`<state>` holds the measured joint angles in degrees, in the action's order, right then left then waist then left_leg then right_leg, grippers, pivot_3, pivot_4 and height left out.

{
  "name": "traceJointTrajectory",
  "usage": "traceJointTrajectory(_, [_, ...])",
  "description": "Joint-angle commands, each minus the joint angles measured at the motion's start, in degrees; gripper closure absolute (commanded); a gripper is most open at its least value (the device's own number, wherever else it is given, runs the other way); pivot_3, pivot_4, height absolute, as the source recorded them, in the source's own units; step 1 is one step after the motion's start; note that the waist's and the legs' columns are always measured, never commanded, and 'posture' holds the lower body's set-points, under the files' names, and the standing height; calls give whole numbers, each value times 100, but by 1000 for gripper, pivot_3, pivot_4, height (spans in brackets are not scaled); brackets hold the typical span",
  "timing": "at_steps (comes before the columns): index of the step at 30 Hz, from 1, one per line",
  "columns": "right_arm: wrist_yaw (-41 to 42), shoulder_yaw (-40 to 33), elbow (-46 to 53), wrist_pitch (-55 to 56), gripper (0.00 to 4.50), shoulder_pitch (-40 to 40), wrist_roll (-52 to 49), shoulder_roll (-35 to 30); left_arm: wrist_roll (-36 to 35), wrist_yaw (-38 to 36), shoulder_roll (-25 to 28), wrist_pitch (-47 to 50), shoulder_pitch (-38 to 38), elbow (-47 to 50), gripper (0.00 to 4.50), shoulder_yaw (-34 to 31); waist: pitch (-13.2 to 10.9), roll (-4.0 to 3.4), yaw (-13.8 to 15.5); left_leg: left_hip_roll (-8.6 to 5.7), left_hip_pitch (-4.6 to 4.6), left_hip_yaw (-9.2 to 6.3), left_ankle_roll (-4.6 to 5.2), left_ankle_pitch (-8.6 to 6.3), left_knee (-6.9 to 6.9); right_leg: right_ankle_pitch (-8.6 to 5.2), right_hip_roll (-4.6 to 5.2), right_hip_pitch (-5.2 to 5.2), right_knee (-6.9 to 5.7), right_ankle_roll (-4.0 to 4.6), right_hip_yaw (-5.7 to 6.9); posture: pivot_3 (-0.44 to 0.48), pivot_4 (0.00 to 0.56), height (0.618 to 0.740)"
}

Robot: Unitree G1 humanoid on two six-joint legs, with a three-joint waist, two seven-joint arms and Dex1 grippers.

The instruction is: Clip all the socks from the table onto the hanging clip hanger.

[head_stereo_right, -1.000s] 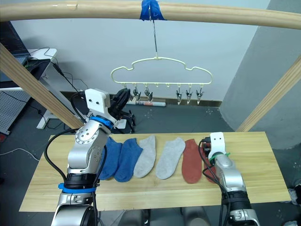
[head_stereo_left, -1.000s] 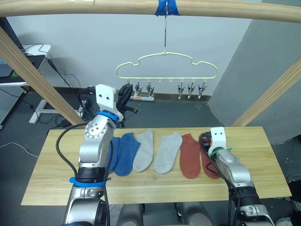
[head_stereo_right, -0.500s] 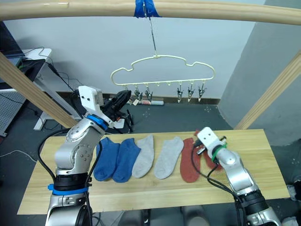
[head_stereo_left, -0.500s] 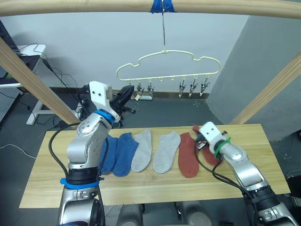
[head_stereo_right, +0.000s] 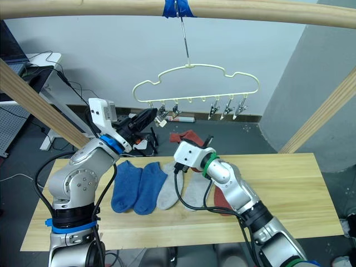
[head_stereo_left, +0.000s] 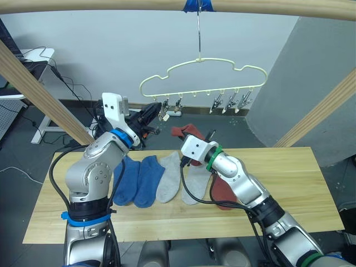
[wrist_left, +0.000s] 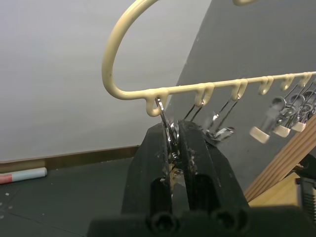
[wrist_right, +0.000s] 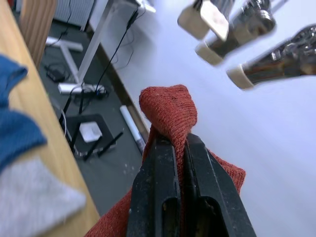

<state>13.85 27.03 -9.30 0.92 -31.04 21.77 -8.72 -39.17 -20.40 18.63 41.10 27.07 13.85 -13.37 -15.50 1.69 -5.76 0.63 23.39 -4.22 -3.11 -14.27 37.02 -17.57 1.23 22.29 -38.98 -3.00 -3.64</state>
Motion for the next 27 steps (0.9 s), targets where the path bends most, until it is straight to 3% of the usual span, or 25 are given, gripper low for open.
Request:
traceJointTrajectory(1, [-217,-93,-57,373,4479,-169,53,134,-229,-37,21,-61,170,493,4500,-39,0,0,2,0,0,-1,0,0,0,0,0,0,0,0,1,-150,260,740])
traceJointTrajectory(26, [-329,-229,-345,663,4479,-583,4,631,-255,73,-88,32,-36,636,4500,-16,0,0,10,1,2,-3,-3,2,0,1,1,2,-4,1,5,-144,247,740])
traceJointTrajectory(27, [-330,-240,-323,645,4496,-582,0,638,-262,114,-103,44,-51,629,4157,-48,0,0,9,1,2,-2,-3,2,0,1,1,2,-4,1,4,-144,247,740])
